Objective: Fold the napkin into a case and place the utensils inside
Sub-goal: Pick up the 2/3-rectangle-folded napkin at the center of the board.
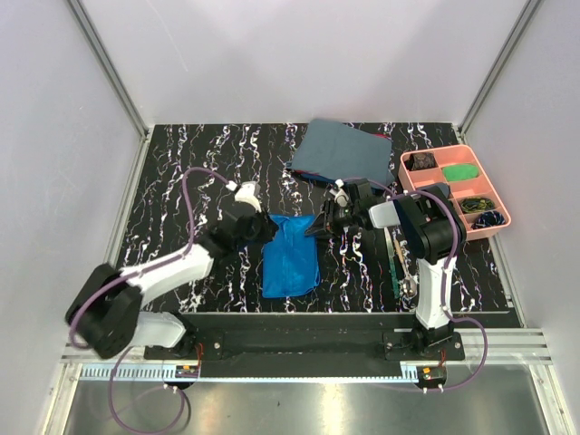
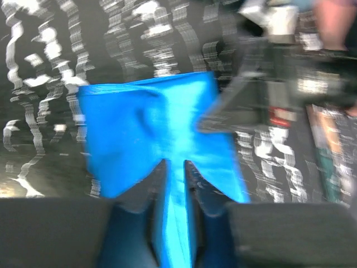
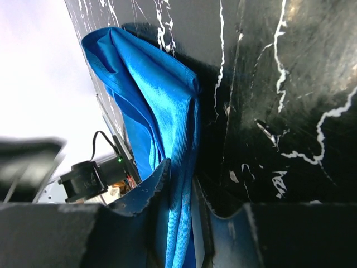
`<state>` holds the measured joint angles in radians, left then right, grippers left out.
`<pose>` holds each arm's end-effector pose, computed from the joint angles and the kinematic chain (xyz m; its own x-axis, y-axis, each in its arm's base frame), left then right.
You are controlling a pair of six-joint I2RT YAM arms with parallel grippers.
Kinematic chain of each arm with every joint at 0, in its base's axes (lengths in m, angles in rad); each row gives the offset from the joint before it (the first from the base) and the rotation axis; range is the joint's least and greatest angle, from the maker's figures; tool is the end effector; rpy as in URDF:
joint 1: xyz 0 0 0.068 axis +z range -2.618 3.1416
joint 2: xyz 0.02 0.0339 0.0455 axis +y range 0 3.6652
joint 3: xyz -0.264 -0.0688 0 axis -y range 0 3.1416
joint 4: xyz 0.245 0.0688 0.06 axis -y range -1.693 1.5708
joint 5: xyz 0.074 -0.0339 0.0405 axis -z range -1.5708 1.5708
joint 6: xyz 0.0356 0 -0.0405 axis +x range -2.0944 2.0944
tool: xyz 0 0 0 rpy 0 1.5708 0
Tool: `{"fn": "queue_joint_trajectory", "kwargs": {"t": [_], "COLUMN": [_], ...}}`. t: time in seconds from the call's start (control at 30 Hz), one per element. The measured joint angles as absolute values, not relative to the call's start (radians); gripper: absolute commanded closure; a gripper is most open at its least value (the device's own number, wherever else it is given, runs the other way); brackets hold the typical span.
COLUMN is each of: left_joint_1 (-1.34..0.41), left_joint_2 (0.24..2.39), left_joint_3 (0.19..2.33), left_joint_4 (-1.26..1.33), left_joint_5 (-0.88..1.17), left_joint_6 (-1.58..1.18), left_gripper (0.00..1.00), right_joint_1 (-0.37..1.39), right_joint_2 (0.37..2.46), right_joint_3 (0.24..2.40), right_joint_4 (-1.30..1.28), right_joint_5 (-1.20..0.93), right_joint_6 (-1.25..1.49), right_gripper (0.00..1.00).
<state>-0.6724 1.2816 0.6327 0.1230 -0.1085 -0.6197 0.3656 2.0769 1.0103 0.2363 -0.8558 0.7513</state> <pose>0.2142 -0.1656 0.2114 -0.6368 -0.2310 -0.7356 0.2163 0.8622 -0.4581 0.3495 0.1626 0.0870 -0.9885 0.1008 -0.1126 -0.0484 0.4945 0.8678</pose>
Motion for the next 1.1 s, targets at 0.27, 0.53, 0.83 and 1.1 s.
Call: {"fn": "queue_joint_trajectory", "kwargs": {"t": [0.27,0.53,0.83,1.1], "left_joint_1": [-0.562,-0.558,-0.558,-0.570], "left_joint_2": [1.552,1.682,1.740,1.772], "left_joint_3": [0.657,0.717,0.719,0.720], "left_joint_4": [0.178,0.260,0.362,0.422], "left_joint_5": [0.032,0.072,0.087,0.099], "left_joint_6": [-0.639,-0.677,-0.738,-0.769], "left_gripper": [0.90,0.94,0.94,0.95], "right_joint_1": [0.365,0.365,0.385,0.503], "right_joint_2": [2.054,2.040,1.984,1.955], "right_joint_3": [1.013,1.019,1.079,1.168], "right_joint_4": [0.171,0.106,-0.057,-0.223], "right_joint_5": [-0.844,-0.813,-0.733,-0.544], "right_joint_6": [0.698,0.656,0.663,0.731], "right_gripper": [0.71,0.90,0.99,1.00]}}
